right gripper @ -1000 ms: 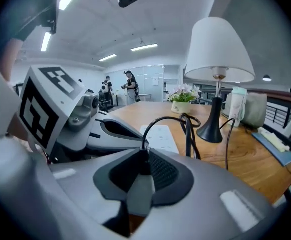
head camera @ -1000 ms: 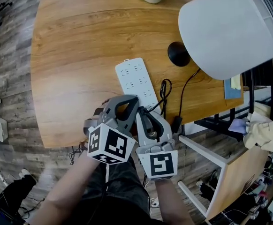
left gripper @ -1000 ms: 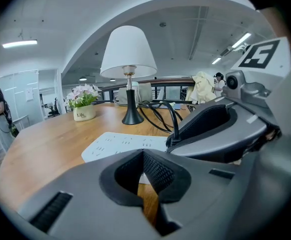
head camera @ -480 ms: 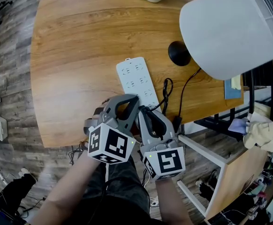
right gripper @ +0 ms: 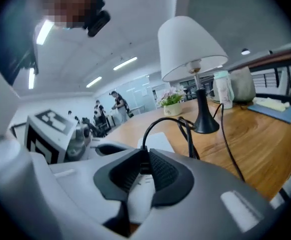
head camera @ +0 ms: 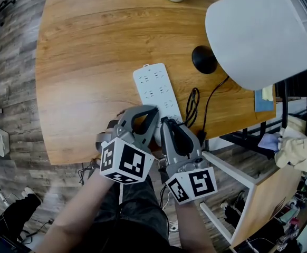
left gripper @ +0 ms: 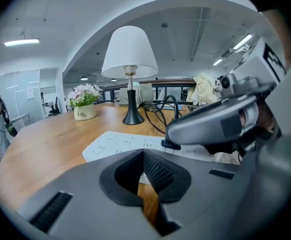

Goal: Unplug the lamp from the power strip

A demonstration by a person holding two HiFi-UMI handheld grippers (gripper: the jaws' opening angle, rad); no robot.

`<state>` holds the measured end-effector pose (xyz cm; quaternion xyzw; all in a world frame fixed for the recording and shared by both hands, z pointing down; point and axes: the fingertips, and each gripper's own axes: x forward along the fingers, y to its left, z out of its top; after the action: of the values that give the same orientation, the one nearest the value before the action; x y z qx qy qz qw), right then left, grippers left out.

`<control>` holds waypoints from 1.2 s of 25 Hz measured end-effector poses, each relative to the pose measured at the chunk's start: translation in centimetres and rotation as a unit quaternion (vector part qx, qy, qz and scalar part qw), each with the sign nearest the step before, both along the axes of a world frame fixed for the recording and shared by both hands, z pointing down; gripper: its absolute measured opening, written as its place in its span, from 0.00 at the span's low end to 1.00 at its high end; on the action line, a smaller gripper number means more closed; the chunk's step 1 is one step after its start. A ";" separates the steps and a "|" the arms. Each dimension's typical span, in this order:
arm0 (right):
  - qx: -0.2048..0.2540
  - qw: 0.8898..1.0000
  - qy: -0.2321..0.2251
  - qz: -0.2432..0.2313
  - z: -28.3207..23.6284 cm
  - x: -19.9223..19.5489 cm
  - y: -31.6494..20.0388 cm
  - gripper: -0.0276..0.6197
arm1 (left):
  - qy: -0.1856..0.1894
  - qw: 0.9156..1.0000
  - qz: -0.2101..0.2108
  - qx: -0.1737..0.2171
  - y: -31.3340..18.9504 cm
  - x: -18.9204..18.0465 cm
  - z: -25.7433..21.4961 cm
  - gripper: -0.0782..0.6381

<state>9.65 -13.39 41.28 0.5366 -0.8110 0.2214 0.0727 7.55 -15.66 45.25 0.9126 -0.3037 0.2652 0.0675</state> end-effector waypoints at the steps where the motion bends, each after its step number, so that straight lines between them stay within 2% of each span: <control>1: 0.004 1.000 -0.007 0.002 -0.5 0.2 -0.3 0.14 | 0.000 1.000 0.000 -0.001 0.0 0.0 0.0 0.10; 5: 0.003 1.000 0.014 -0.018 -0.4 -0.1 -0.7 0.14 | -0.003 1.000 -0.002 -0.004 -0.1 -0.2 0.1 0.10; 11: -0.006 1.000 0.022 -0.012 0.0 0.5 -0.2 0.14 | 0.011 1.000 -0.003 -0.002 -0.1 -0.3 0.0 0.10; 18: -0.020 0.999 0.029 0.008 0.6 2.0 -0.3 0.15 | 0.045 0.999 -0.021 0.021 0.1 -1.3 -1.6 0.10; 27: -0.022 0.998 0.041 0.032 0.5 4.4 -1.5 0.15 | 0.057 0.998 -0.034 0.021 0.3 -2.0 -2.1 0.10; 30: -0.022 0.998 0.045 0.036 0.6 4.9 -2.1 0.15 | 0.071 0.996 -0.042 0.020 0.2 -2.3 -2.4 0.10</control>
<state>14.54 -15.44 41.89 0.5734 -0.7818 0.2175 0.1128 5.22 -15.41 42.87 0.9168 -0.3414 0.1903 0.0822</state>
